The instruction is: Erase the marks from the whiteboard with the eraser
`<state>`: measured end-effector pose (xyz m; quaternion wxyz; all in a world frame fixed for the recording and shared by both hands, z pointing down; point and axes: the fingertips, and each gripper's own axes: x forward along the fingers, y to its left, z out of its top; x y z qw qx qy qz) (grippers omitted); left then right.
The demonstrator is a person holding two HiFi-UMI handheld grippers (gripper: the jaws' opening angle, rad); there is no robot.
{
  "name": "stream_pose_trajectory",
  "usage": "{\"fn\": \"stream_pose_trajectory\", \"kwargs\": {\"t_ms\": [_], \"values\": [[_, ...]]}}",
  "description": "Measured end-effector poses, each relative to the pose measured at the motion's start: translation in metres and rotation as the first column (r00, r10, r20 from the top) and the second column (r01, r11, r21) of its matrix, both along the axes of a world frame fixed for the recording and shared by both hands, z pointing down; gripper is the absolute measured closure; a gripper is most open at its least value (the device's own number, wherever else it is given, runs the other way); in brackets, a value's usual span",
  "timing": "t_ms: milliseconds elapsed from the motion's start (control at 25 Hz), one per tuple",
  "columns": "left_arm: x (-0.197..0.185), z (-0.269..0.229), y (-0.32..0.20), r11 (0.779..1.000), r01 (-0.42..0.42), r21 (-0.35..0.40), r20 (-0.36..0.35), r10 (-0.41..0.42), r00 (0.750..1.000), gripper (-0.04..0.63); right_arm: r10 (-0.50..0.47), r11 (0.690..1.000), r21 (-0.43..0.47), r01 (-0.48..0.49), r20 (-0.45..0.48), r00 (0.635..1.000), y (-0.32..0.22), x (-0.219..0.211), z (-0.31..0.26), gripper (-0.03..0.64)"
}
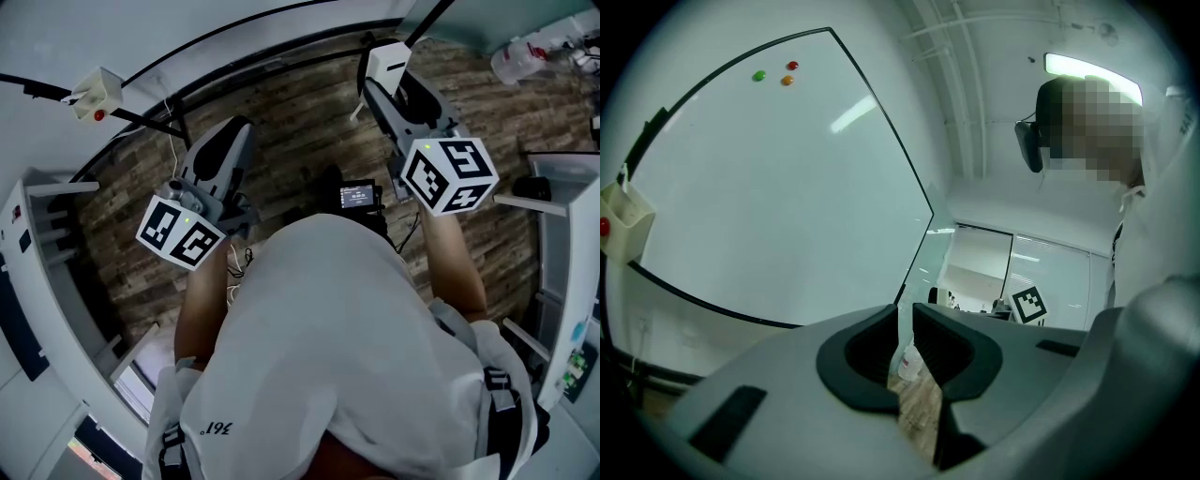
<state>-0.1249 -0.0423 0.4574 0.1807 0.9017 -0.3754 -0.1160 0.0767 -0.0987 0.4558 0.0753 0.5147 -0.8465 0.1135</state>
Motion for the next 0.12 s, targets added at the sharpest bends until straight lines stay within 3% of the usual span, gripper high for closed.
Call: {"fn": "stream_pose_trajectory", "kwargs": {"t_ms": [120], "values": [[0.0010, 0.0025, 0.0023, 1.000, -0.004, -0.001, 0.002, 0.004, 1.000, 0.540, -0.001, 1.000, 0.000, 0.001, 0.001, 1.000, 0.0019, -0.0010, 0.0032, 0.374]]}}
